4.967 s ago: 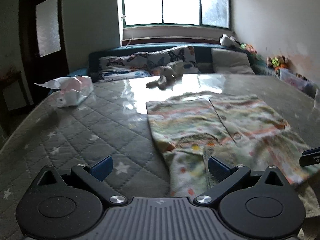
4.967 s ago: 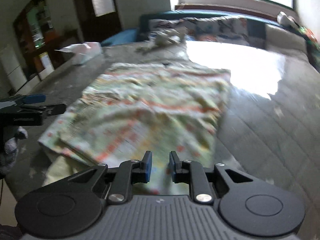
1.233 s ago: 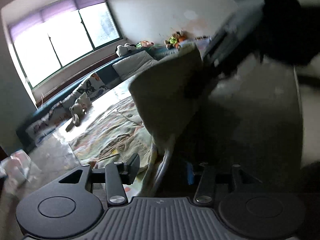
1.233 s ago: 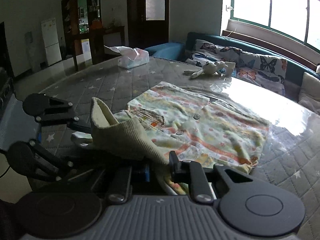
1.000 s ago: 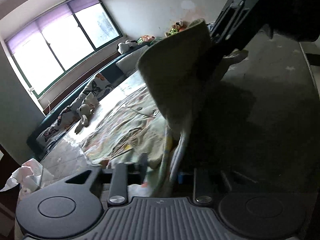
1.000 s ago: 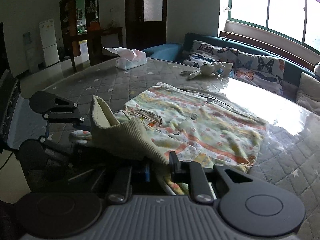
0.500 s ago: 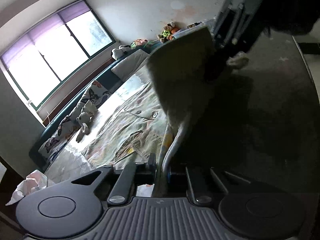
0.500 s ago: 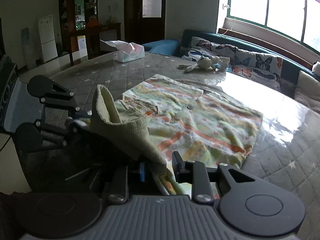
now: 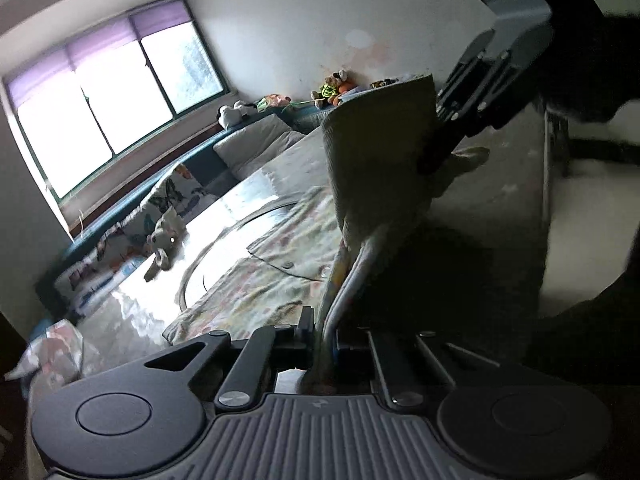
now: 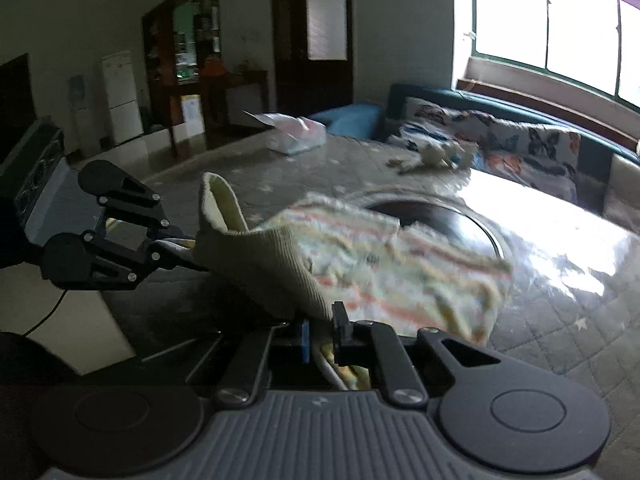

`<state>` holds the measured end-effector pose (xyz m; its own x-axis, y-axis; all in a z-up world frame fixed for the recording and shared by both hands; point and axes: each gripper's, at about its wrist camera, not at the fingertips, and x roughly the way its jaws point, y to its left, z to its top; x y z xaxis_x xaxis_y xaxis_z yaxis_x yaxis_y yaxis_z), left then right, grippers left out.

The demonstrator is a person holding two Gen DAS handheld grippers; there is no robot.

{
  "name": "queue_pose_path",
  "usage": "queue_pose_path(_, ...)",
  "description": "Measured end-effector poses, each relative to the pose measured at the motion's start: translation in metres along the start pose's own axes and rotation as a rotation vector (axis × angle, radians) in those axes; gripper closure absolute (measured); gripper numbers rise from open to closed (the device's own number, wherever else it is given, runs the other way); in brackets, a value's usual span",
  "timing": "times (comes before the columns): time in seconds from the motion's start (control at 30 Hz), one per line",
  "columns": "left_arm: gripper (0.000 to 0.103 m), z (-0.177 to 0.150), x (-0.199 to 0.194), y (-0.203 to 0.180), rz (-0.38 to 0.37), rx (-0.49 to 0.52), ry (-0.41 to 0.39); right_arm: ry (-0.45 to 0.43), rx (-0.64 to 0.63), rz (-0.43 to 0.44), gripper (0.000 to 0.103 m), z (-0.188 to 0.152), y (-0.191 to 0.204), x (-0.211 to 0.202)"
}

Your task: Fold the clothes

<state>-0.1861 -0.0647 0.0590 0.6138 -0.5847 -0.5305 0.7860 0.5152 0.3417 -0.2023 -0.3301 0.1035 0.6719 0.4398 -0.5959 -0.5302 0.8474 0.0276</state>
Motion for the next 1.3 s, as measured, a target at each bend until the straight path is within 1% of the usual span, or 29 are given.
queue_pose_path(0.1, 0.094, 0.006, 0.001, 0.012, -0.004, -0.077, 0.009, -0.015, -0.017, -0.013, 0.094, 0.012, 0.002, 0.002)
queue_pose_path(0.2, 0.094, 0.015, 0.013, 0.032, 0.000, -0.159, 0.021, -0.023, -0.012, -0.027, 0.094, 0.027, -0.010, 0.012)
queue_pose_path(0.3, 0.094, 0.025, 0.029, 0.052, 0.023, -0.183, 0.021, -0.021, -0.002, -0.043, 0.094, 0.047, -0.027, 0.028)
queue_pose_path(0.4, 0.094, 0.035, 0.052, 0.074, 0.031, -0.212, 0.041, -0.011, 0.006, -0.060, 0.094, 0.065, -0.045, 0.047)
queue_pose_path(0.5, 0.094, 0.040, 0.081, 0.097, 0.039, -0.230, 0.075, 0.002, 0.023, -0.078, 0.094, 0.083, -0.066, 0.072)
queue_pose_path(0.57, 0.093, 0.043, 0.101, 0.114, 0.030, -0.250, 0.106, 0.023, 0.036, -0.095, 0.094, 0.095, -0.083, 0.097)
queue_pose_path(0.7, 0.090, 0.041, 0.139, 0.141, 0.027, -0.296, 0.173, 0.066, 0.068, -0.117, 0.094, 0.106, -0.109, 0.141)
queue_pose_path(0.77, 0.089, 0.036, 0.157, 0.149, 0.035, -0.312, 0.205, 0.088, 0.094, -0.120, 0.094, 0.105, -0.119, 0.160)
queue_pose_path(0.8, 0.085, 0.033, 0.165, 0.153, 0.039, -0.321, 0.221, 0.101, 0.110, -0.124, 0.094, 0.103, -0.124, 0.171)
queue_pose_path(0.87, 0.084, 0.025, 0.180, 0.160, 0.052, -0.350, 0.253, 0.118, 0.140, -0.130, 0.092, 0.099, -0.131, 0.187)
queue_pose_path(0.9, 0.079, 0.020, 0.184, 0.163, 0.060, -0.369, 0.264, 0.123, 0.161, -0.135, 0.089, 0.096, -0.135, 0.193)
queue_pose_path(0.97, 0.066, 0.012, 0.190, 0.170, 0.083, -0.408, 0.283, 0.131, 0.201, -0.147, 0.085, 0.090, -0.142, 0.206)
queue_pose_path(1.0, 0.055, 0.008, 0.191, 0.173, 0.099, -0.428, 0.287, 0.127, 0.218, -0.154, 0.085, 0.086, -0.145, 0.209)
queue_pose_path(1.1, 0.054, 0.000, 0.185, 0.179, 0.124, -0.473, 0.280, 0.098, 0.271, -0.166, 0.082, 0.075, -0.153, 0.206)
queue_pose_path(1.13, 0.054, -0.002, 0.181, 0.180, 0.133, -0.486, 0.277, 0.087, 0.286, -0.177, 0.073, 0.073, -0.156, 0.203)
queue_pose_path(1.17, 0.054, -0.004, 0.177, 0.181, 0.146, -0.494, 0.271, 0.074, 0.300, -0.190, 0.066, 0.070, -0.157, 0.197)
queue_pose_path(1.23, 0.055, -0.004, 0.168, 0.179, 0.167, -0.508, 0.251, 0.048, 0.317, -0.208, 0.067, 0.066, -0.158, 0.185)
queue_pose_path(1.3, 0.056, -0.006, 0.162, 0.177, 0.184, -0.527, 0.233, 0.032, 0.329, -0.212, 0.063, 0.059, -0.157, 0.173)
